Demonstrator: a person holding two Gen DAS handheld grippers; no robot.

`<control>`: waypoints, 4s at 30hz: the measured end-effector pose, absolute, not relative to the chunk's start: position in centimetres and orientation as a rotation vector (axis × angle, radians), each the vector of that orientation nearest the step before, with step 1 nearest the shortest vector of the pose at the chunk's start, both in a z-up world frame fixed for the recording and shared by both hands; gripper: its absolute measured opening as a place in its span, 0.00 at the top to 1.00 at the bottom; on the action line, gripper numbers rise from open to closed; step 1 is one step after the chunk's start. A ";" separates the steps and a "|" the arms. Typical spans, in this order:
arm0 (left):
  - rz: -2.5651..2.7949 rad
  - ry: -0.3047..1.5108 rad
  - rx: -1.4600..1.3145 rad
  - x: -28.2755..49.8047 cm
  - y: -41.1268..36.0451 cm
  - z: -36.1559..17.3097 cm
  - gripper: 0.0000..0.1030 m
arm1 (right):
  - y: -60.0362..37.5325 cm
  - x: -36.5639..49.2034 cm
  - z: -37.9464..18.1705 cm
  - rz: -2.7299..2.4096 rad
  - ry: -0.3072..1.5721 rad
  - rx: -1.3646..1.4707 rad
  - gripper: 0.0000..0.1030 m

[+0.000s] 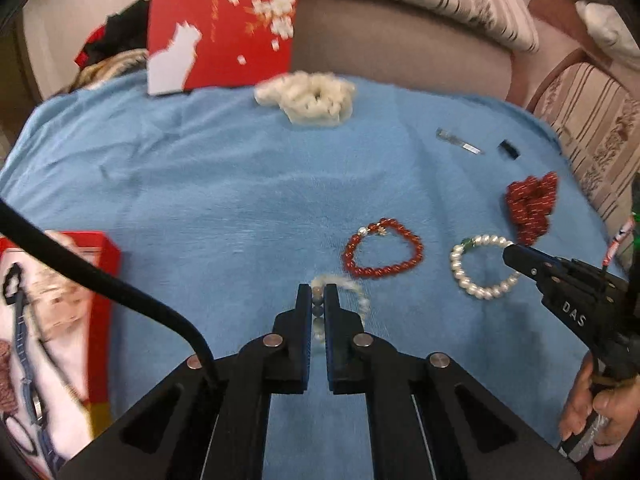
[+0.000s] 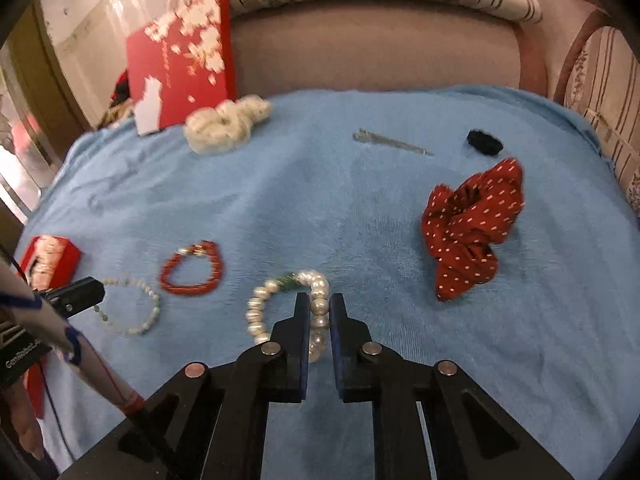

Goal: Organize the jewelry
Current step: 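Grasp the white bead bracelet with left tool while right tool grasps the pearl bracelet, then carry both bracelets into the tray and open both tools, then move both open tools back over the red bracelet and polka-dot scrunchie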

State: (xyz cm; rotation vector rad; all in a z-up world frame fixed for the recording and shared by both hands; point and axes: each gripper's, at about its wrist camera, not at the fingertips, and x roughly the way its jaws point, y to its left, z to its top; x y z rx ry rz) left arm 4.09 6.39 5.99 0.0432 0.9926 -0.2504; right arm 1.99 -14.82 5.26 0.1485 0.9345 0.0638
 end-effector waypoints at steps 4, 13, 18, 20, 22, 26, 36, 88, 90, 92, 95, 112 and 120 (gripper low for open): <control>-0.235 0.937 0.033 0.9 8.3 9.2 0.95 | -14.1 0.1 7.7 0.093 0.895 0.137 0.90; -0.155 0.902 -0.021 -4.0 15.8 13.0 0.95 | -9.7 -2.8 12.2 0.186 0.833 0.086 0.90; -0.044 0.898 -0.055 -5.4 21.9 13.7 0.95 | -5.5 -3.5 13.8 0.265 0.818 0.052 0.90; -0.012 0.901 -0.061 -5.5 23.9 13.7 0.95 | -3.4 -3.7 14.3 0.299 0.815 0.035 0.90; 0.020 0.903 -0.061 -5.3 25.9 13.6 0.95 | -1.1 -3.9 14.6 0.333 0.815 0.014 0.90; 0.067 0.916 -0.098 -3.9 30.0 13.1 0.95 | 3.8 -3.9 14.7 0.411 0.831 -0.012 0.90; 0.150 0.978 -0.223 1.5 37.7 9.5 0.95 | 18.2 -3.0 14.0 0.643 0.889 -0.027 0.90; 0.162 0.834 -0.124 -16.7 15.5 12.9 0.46 | -2.6 -13.2 9.0 0.118 0.869 0.056 0.48; 0.138 0.851 -0.119 -17.2 14.6 12.5 0.46 | -3.9 -13.6 8.8 0.091 0.869 0.077 0.47; 0.128 0.866 -0.105 -17.3 13.9 12.2 0.46 | -4.9 -14.0 8.6 0.066 0.872 0.096 0.47; 0.116 0.884 -0.104 -17.5 13.4 11.8 0.46 | -6.6 -14.3 8.1 0.033 0.885 0.133 0.47; 0.092 0.902 -0.056 -17.7 12.1 11.3 0.46 | -8.7 -14.4 6.7 -0.017 0.923 0.197 0.46; 0.095 0.918 -0.048 -17.4 12.0 10.8 0.46 | -8.9 -14.2 6.0 -0.022 0.939 0.202 0.46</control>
